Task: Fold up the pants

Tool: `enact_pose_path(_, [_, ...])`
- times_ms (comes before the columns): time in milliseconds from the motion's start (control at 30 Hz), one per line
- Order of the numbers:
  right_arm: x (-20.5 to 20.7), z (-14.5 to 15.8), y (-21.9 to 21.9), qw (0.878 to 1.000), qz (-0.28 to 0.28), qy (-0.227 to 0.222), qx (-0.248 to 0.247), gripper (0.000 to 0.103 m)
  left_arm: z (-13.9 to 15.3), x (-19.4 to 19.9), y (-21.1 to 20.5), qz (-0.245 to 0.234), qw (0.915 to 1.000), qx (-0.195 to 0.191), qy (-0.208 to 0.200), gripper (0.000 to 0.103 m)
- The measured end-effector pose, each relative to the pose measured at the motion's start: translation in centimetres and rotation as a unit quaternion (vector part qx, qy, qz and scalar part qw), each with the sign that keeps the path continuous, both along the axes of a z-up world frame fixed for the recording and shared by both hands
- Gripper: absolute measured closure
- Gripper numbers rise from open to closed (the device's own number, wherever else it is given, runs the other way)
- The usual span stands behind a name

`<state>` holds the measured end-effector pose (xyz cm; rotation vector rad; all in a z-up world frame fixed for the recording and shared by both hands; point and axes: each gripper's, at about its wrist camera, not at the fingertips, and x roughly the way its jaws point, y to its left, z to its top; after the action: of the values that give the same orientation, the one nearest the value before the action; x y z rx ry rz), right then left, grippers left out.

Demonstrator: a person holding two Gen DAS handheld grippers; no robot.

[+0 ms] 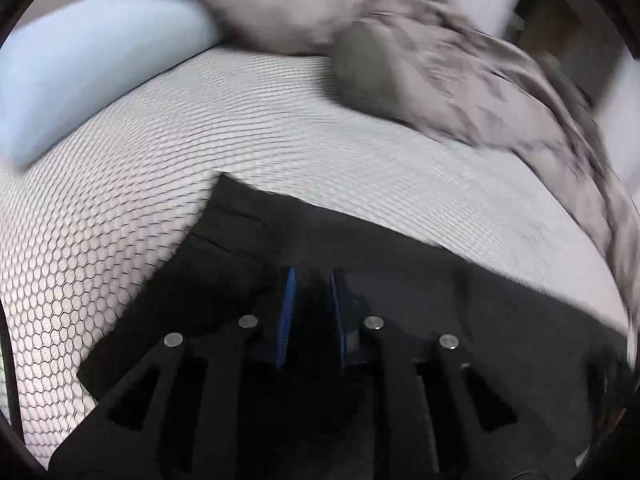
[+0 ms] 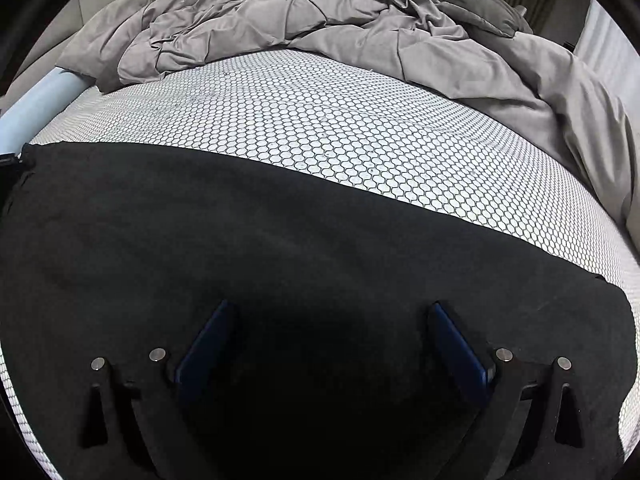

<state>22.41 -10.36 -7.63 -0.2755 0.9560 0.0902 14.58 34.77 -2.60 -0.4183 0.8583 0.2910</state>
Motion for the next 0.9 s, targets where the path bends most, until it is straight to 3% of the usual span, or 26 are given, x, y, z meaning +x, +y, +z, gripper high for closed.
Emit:
enact_pose_path(67, [-0.1,0.0,0.3,1.0,0.003,-0.002,-0.002,0.004,0.2,-0.2,-2.3,-0.056,0.9983,0.015,0.001,0.083])
enact_pose_path(100, [-0.2,0.1,0.3,1.0,0.005,-0.002,-0.003,0.004,-0.5,-0.1,-3.3,-0.07,0.9965,0.04,0.023,0.083])
enact_pose_path(167, [-0.3,0.1,0.4,1.0,0.008,-0.002,-0.004,0.004,-1.7,-0.3,-3.7,-0.061,0.9948,0.065,0.049,0.084])
enact_pose_path(233, [-0.4,0.1,0.4,1.0,0.009,-0.001,-0.003,0.004,-1.4,-1.5,-1.8,-0.033,0.9973,0.051,0.041,0.084])
enact_pose_path(300, [-0.6,0.1,0.1,1.0,0.008,-0.002,-0.005,0.004,-0.7,-3.4,0.4,0.021,0.9963,0.076,0.035,0.085])
enact_pose_path(367, [-0.9,0.2,-0.3,1.0,0.005,-0.001,-0.006,0.004,-0.3,-5.2,1.4,0.028,0.9992,0.026,0.01,0.086])
enact_pose_path(433, [-1.1,0.3,-0.8,1.0,0.001,0.0,0.001,0.004,0.0,-6.1,1.3,0.016,0.9995,0.027,0.004,0.086])
enact_pose_path(500, [-1.3,0.4,-0.9,1.0,0.002,-0.002,0.005,0.004,0.9,-6.8,-0.8,-0.044,0.9984,0.032,-0.018,0.082])
enact_pose_path(533, [-1.5,0.5,-0.9,1.0,0.003,-0.002,0.007,0.004,0.8,-6.8,-1.5,-0.063,0.9973,0.034,-0.017,0.074])
enact_pose_path(567, [-1.7,0.5,-0.9,1.0,0.004,-0.002,0.009,0.004,0.1,-6.5,-2.1,-0.072,0.996,0.052,0.01,0.073])
enact_pose_path(633, [-2.0,0.6,-0.7,1.0,0.012,0.0,0.015,0.004,-1.0,-6.6,-1.7,-0.05,0.9944,0.077,0.052,0.073])
enact_pose_path(667, [-2.1,0.6,-0.6,1.0,0.014,0.0,0.014,0.004,-1.2,-7.0,-0.5,-0.03,0.9953,0.075,0.054,0.076])
enact_pose_path(733, [-2.4,0.4,-0.5,1.0,0.014,0.002,0.002,0.004,-0.7,-7.5,1.0,-0.003,0.9976,0.051,0.046,0.084])
enact_pose_path(800, [-2.7,0.3,-0.7,1.0,0.009,-0.001,-0.009,0.004,0.2,-8.6,1.3,0.013,0.9989,0.035,0.027,0.083])
enact_pose_path(900, [-3.3,0.7,-1.2,1.0,-0.002,-0.002,0.0,0.004,1.8,-9.4,-1.4,-0.008,0.9995,0.031,0.004,0.082])
